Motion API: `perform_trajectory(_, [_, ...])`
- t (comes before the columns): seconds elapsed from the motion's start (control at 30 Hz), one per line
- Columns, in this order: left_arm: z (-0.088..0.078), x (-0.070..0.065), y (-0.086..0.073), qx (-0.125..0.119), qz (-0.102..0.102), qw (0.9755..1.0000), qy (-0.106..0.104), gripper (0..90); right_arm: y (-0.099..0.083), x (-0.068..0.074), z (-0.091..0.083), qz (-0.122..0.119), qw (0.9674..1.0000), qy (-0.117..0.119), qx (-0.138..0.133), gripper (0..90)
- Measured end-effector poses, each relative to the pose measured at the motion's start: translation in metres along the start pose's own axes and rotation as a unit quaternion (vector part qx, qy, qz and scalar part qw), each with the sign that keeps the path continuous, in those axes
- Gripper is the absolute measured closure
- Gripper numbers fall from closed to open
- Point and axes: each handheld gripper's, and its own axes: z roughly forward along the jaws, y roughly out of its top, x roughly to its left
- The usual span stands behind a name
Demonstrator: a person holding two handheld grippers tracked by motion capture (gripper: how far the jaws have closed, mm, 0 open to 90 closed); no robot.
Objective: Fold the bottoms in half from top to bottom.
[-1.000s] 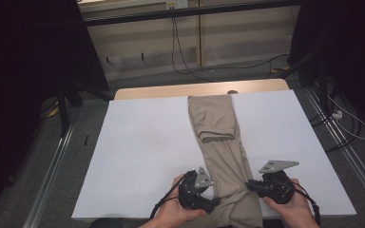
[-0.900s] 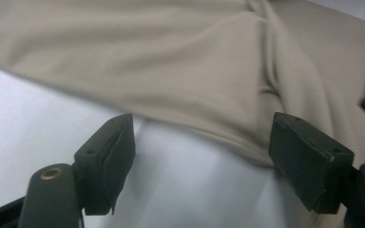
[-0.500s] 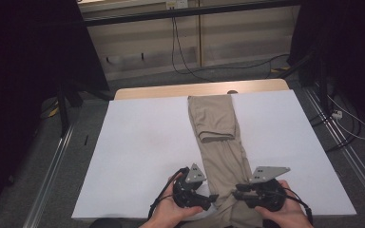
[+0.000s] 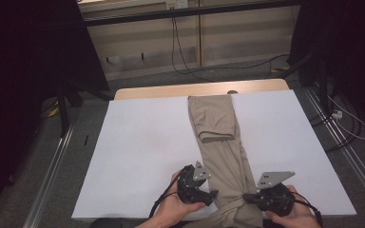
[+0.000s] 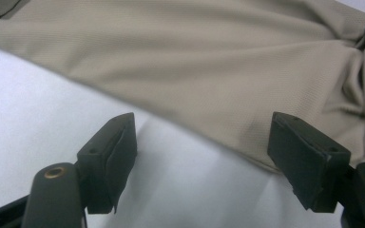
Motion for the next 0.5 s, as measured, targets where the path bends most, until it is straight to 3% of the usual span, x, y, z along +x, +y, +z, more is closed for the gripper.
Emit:
perform_trajectory(0.1, [0.0,0.0,0.0,0.001,-0.001,1.0,0.002,25.2,-0.005,-0.003,-0.008,0.009,0.9999,0.002,-0.005,90.0])
perform_trajectory(0.17, [-0.001,0.0,0.0,0.002,-0.001,1.0,0.002,25.2,-0.006,-0.002,-0.01,-0.001,1.0,-0.004,-0.006,90.0])
perform_trajectory(0.2, [-0.001,-0.001,0.0,0.0,-0.005,1.0,0.001,25.2,-0.007,-0.001,-0.011,-0.004,0.9999,-0.015,-0.003,90.0])
perform_trajectory(0.23, [-0.002,0.0,-0.001,0.003,0.004,1.0,0.0,25.2,-0.008,0.0,-0.01,-0.003,0.9997,-0.025,0.003,90.0])
perform_trajectory(0.27, [-0.002,-0.002,-0.001,0.0,-0.002,1.0,-0.003,25.2,-0.008,-0.001,-0.008,0.001,0.9996,-0.026,0.009,90.0])
perform_trajectory(0.33, [-0.003,-0.004,-0.001,0.007,0.006,0.9999,-0.006,25.1,-0.007,-0.003,-0.006,0.016,0.9992,-0.028,0.022,89.9])
perform_trajectory(0.4, [-0.005,-0.008,-0.002,0.005,0.006,0.9999,-0.015,25.1,-0.006,-0.006,-0.007,0.04,0.9985,-0.029,0.025,79.6])
perform_trajectory(0.43, [-0.006,-0.011,-0.003,0.008,0.012,0.9997,-0.021,24.2,-0.007,-0.01,-0.008,0.052,0.9973,-0.048,0.021,73.4])
perform_trajectory(0.5, [-0.008,-0.015,-0.005,0.014,0.019,0.9993,-0.028,23.8,-0.005,-0.014,-0.009,0.061,0.9977,-0.031,0.006,71.1])
